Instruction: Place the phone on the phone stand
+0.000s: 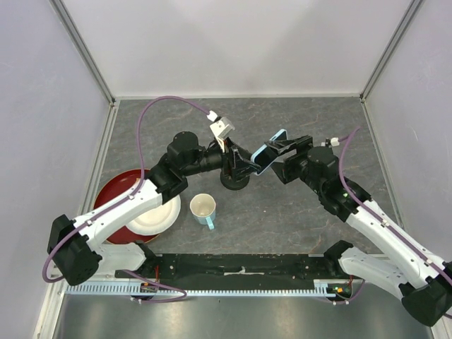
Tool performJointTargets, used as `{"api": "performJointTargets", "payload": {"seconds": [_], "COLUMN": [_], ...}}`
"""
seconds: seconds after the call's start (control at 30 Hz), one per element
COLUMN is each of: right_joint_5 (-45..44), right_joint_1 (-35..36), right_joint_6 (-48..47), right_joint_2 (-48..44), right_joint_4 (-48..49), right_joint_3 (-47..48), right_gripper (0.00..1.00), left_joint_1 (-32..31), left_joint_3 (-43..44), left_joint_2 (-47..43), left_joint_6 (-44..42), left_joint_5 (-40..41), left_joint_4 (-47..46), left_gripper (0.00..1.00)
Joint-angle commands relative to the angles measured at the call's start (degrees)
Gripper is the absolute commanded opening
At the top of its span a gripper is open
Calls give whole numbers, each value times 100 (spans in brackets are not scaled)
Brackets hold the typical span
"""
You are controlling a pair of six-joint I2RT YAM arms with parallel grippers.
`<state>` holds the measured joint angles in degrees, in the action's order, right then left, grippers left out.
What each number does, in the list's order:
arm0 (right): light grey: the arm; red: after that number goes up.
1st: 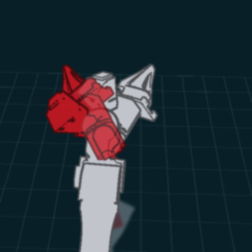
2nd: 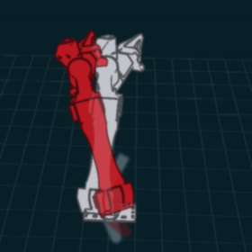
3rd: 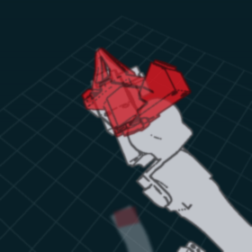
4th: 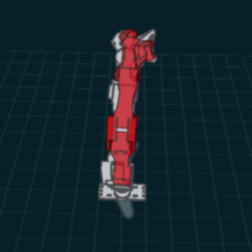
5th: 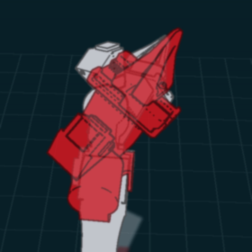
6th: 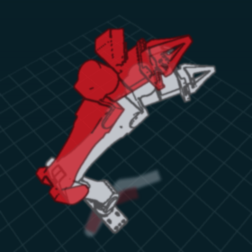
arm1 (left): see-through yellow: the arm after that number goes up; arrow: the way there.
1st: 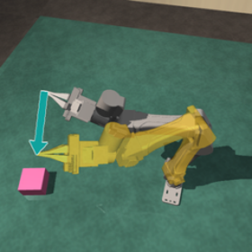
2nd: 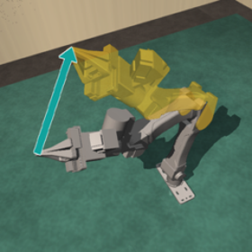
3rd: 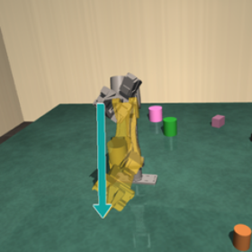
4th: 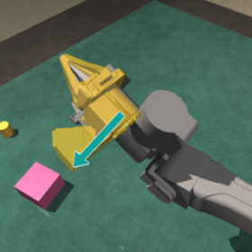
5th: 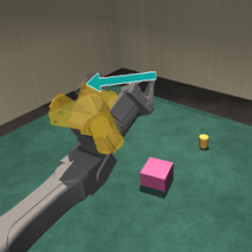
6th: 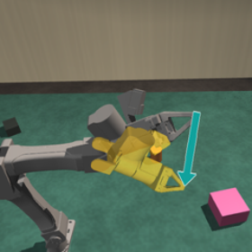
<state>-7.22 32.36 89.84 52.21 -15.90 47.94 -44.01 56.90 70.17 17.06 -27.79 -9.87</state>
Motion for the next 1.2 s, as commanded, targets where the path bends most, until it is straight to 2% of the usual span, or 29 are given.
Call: {"api": "performJointTargets", "payload": {"seconds": [0.0,0.1,0.17,0.2,0.27,0.3,0.37,0.4,0.43,0.47,0.53,0.57,0.6,0.67,0.73,0.77,0.9,1.03,1.17], "right_joint_5": [-691,-964,-1061,-1131,-1167,-1167,-1088,-1088,-1071,-1079,-1123,-1149,-1167,-1124,-1202,-1124,-528,-42,-261], "right_joint_1": [621,937,1035,1123,1193,1211,1220,1211,1220,1211,1185,1176,1167,1167,1167,1167,1167,1176,1167], "right_joint_6": [552,587,570,535,473,421,123,-96,-542,-816,-1622,-1950,-2301,-3606,-4340,-5014,-6396,-7304,-7876], "right_joint_2": [35,88,123,115,132,132,71,36,-26,-78,-271,-342,-421,-588,-667,-694,-730,-458,-211], "right_joint_4": [1062,1177,1177,1186,1186,1194,1194,1160,1072,741,318,-50,-193,-656,-1185,-1518,-2004,-2434,-3136], "right_joint_3": [189,250,329,338,347,347,286,268,259,285,312,330,356,469,785,848,1243,1997,2736], "right_gripper": [0,0,0,0,0,0,4,10,20,49,74,93,98,98,98,98,98,98,97], "left_joint_1": [-20,-20,-20,-20,-20,-20,-20,-20,-20,-20,-11,-3,15,120,339,436,911,991,964], "left_joint_3": [84,172,251,268,321,330,374,391,400,418,496,532,550,629,690,717,804,1094,1139], "left_joint_2": [93,163,251,269,269,252,225,208,216,208,225,234,269,286,339,365,602,962,990], "left_joint_6": [-344,-370,-370,-370,-361,-353,-352,-344,-326,-309,-282,-256,-221,-81,147,244,710,729,501], "left_joint_5": [327,380,441,433,380,371,301,266,248,230,160,143,134,-6,-356,-480,-1341,-2587,-3100], "left_joint_4": [-77,81,213,239,292,310,371,398,415,433,538,591,652,714,723,723,504,494,495], "left_gripper": [67,62,54,46,35,23,10,2,2,2,2,2,2,2,2,2,2,2,2]}}
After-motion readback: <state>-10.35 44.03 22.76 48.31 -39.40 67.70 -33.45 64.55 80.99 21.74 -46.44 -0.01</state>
